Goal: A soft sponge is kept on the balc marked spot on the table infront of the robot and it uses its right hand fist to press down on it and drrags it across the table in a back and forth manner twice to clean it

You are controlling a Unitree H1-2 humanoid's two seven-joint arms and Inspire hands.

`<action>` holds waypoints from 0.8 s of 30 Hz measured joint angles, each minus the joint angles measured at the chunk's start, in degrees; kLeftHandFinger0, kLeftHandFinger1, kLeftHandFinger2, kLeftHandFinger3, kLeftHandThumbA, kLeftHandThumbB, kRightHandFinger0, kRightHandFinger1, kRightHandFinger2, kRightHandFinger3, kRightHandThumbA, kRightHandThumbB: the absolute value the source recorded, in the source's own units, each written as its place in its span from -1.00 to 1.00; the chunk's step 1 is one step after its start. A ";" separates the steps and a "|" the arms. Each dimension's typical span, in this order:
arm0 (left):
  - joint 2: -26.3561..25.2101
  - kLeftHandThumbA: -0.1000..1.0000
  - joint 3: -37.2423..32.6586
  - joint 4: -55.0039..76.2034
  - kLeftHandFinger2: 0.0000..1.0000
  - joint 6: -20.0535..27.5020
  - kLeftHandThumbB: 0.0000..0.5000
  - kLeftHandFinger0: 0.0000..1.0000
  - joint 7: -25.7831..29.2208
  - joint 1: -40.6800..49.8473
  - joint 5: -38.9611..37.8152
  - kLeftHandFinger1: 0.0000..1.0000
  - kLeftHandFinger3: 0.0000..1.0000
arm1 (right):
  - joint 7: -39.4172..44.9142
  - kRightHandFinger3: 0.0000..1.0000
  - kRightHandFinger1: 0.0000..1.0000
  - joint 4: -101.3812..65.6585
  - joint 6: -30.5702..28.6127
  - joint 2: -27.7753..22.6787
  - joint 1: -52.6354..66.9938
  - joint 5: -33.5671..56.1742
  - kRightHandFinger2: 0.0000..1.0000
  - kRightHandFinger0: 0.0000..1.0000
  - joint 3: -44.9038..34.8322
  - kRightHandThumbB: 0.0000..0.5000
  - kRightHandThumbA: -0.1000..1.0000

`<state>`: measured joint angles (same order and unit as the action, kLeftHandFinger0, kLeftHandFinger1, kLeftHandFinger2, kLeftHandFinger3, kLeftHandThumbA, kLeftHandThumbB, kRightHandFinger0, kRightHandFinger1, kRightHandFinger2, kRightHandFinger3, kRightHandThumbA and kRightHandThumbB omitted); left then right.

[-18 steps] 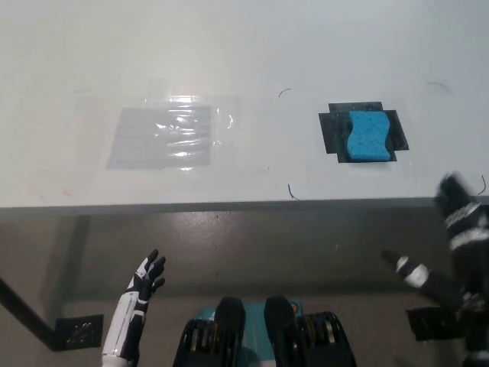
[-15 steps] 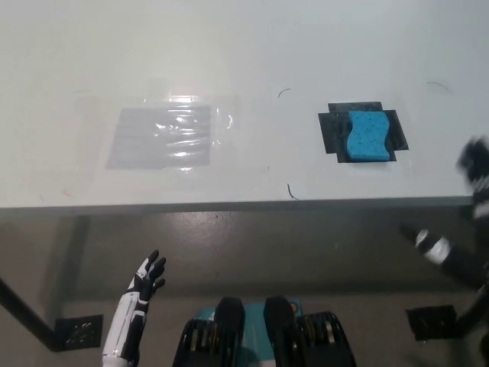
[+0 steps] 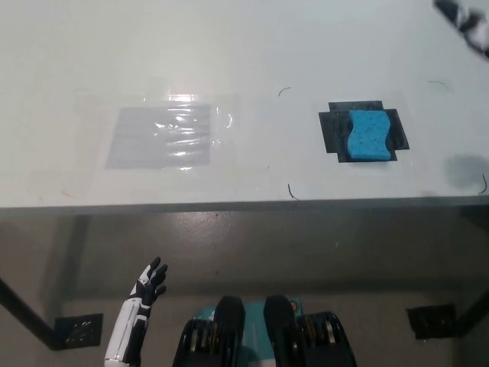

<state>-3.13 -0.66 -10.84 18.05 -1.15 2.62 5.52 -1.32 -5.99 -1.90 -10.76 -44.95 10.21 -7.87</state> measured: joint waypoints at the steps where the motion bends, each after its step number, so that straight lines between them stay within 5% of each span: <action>1: 0.00 1.00 0.00 -0.07 1.00 0.12 -0.89 1.00 0.00 0.00 0.12 1.00 1.00 | -0.26 -1.00 -1.00 3.03 0.36 0.40 -2.16 0.01 -1.00 -1.00 -0.05 -0.38 1.00; 5: 0.02 1.00 -0.01 -0.38 1.00 0.65 -0.93 1.00 0.00 0.06 0.53 1.00 1.00 | -1.53 -1.00 -1.00 15.29 0.74 1.94 -8.98 -0.09 -1.00 -1.00 -0.08 -0.56 1.00; 16: 0.02 1.00 -0.02 -1.46 1.00 0.91 -0.93 1.00 -0.01 0.43 0.81 1.00 1.00 | -3.14 -0.90 -1.00 48.64 -0.01 3.54 -15.97 -1.02 -0.75 -1.00 0.43 -0.48 1.00; 18: 0.02 1.00 -0.02 -1.46 1.00 0.91 -0.91 1.00 -0.01 0.45 0.82 1.00 1.00 | -3.51 -0.76 -0.97 55.20 -0.16 3.61 -16.46 -1.06 -0.54 -1.00 0.42 -0.33 1.00; 24: 0.04 1.00 -0.11 -1.42 1.00 1.27 -0.83 1.00 0.00 0.47 0.90 1.00 1.00 | -4.68 -0.30 -0.98 73.97 -1.55 4.09 -17.47 -1.05 -0.29 -1.00 0.09 -0.41 1.00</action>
<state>-3.09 -0.77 -12.26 19.32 -1.15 3.09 6.43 -6.00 67.99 -3.45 -6.67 -62.42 9.16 -7.78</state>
